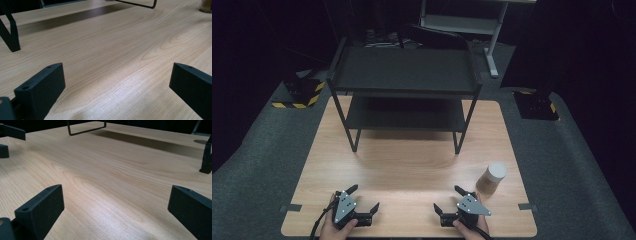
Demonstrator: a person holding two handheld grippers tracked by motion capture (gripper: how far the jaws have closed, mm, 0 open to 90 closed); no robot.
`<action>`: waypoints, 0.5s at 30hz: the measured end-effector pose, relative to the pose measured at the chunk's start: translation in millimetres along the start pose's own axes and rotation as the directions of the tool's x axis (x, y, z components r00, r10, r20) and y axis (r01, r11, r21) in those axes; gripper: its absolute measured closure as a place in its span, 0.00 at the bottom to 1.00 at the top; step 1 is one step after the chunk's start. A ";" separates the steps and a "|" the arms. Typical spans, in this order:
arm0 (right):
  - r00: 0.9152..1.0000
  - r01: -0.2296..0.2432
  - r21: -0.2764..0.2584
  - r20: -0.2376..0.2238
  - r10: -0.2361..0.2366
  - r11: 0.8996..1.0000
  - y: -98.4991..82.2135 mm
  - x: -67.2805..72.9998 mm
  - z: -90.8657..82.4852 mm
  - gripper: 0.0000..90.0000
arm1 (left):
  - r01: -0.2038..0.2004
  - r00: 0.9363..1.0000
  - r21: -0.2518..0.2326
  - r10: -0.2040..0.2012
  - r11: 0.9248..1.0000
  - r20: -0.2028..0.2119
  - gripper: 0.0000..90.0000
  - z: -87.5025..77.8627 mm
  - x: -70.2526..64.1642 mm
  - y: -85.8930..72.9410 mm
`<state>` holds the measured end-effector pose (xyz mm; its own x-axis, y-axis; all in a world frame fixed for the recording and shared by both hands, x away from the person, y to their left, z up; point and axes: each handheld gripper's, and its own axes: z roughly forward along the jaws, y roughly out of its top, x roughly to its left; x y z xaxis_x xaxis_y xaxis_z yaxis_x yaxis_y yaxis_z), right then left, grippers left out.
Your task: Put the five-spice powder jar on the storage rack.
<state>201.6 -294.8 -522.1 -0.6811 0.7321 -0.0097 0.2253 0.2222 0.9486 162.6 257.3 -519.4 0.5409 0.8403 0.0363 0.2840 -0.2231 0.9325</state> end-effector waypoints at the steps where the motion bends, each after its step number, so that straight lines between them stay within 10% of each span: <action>1: 1.000 0.000 0.000 0.000 0.000 1.000 0.0 0.0 0.0 0.01 | 0.000 1.000 0.000 0.000 1.000 0.000 0.01 0.0 0.0 0.0; 15: 1.000 0.027 0.004 -0.009 -0.027 1.000 0.8 0.5 0.2 0.01 | -0.002 1.000 0.002 0.002 1.000 0.001 0.01 -0.6 -0.5 0.0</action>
<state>201.6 -294.2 -521.4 -0.6929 0.7203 -0.0322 0.2102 0.2444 0.9466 161.9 257.2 -519.2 0.5419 0.8396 0.0379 0.2842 -0.2256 0.9318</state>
